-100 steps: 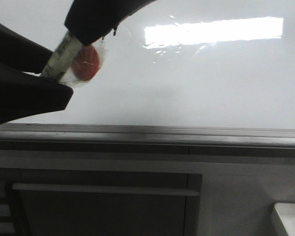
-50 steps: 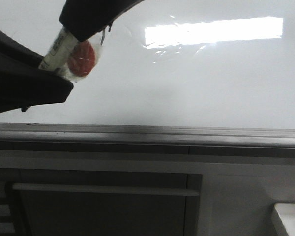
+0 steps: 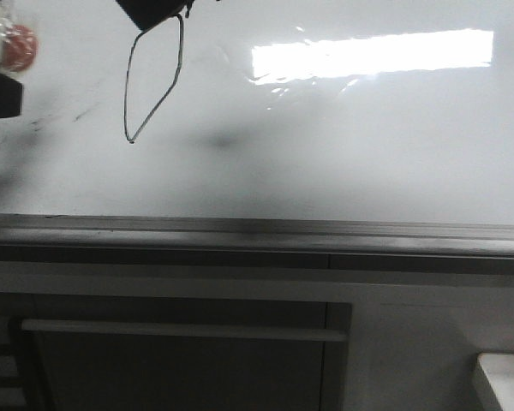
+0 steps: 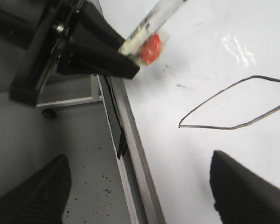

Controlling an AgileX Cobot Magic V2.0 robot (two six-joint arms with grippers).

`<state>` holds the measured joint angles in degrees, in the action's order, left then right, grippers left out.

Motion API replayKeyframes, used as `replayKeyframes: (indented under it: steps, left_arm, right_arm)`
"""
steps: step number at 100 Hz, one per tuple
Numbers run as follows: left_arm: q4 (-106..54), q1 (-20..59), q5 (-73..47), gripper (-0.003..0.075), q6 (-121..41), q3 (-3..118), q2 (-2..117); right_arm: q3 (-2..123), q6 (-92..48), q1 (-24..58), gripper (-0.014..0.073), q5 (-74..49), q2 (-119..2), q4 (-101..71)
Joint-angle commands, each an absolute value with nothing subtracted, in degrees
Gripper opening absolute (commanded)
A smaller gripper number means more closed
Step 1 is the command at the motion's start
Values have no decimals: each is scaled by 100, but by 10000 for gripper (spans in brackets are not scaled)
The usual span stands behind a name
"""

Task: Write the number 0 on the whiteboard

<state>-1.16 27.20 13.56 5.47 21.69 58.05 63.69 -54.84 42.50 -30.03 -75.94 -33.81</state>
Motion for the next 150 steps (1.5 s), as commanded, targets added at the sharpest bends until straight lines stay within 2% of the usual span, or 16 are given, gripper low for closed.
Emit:
replayKeyframes:
  steps: [1, 12, 40, 87, 94, 106, 113, 118, 141, 148, 150]
  left_arm:
    - [-571, 2322, 1295, -20, 612, 2571, 5918]
    - [-606, 2197, 553, -20, 612, 2998, 6228]
    - [-1018, 2171, 71, -20, 612, 3604, 6732]
    - [-1159, 2171, 171, -13, 612, 3609, 6904]
    - [-1092, 2171, 296, 47, 612, 3609, 6879]
    - [-1092, 2171, 402, 249, 612, 3609, 6811]
    - [-1092, 2171, 390, 330, 612, 3609, 6753]
    - [-1092, 2171, 390, 352, 612, 3609, 6701]
    - [-1092, 2171, 286, 353, 600, 3609, 6115]
    - [-987, 2171, 173, 350, 600, 3609, 5788]
    - [-933, 2171, 135, 347, 600, 3609, 5675]
  right_arm:
    - [6544, -5427, 4212, 514, -2774, -7367, -3501]
    - [6544, -5427, 4212, 513, -2867, -7367, -3501]
    - [6544, -5326, 4212, 513, -3092, -7367, -3501]
    - [6544, -5316, 4212, 513, -3165, -7367, -3501]
    - [6544, -5316, 4212, 513, -3176, -7367, -3501]
    - [6544, -5316, 4212, 513, -3198, -7367, -3501]
    - [6544, -5316, 4212, 513, -3198, -7367, -3501]
    - [6544, -5316, 4212, 513, -3198, -7367, -3501]
    - [6544, -5235, 4212, 508, -3200, -7320, -3501]
    - [6544, -5138, 4212, 402, -3162, -7215, -3501]
    - [6533, -5108, 4212, 338, -3142, -7186, -3501]
